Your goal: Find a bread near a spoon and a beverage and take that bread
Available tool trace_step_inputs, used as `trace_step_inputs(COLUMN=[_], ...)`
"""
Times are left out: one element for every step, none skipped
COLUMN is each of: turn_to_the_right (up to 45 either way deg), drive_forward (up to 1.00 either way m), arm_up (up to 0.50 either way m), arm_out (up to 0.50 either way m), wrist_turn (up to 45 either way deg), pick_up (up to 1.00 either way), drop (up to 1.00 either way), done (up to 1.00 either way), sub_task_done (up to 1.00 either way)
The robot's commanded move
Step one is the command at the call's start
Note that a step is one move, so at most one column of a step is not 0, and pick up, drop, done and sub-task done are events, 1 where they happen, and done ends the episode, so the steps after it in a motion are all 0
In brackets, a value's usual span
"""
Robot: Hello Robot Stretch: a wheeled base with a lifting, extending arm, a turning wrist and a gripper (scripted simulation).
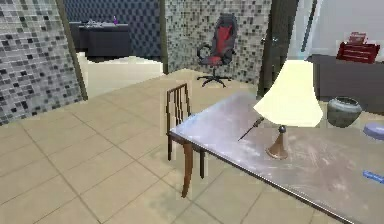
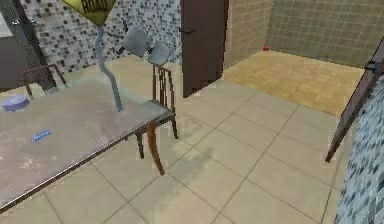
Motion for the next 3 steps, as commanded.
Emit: trace_step_inputs(turn_to_the_right=[39.0,0.0,-45.0], drive_forward=[0.00,0.10,0.00], arm_up=[0.00,0.00,0.00], arm_out=[0.00,0.00,0.00], wrist_turn=[0.0,0.0,0.0], pick_up=[0.00,0.00,0.00], drop=[0.00,0.00,0.00], done=[0.00,0.00,0.00], sub_task_done=[0.00,0.00,0.00])
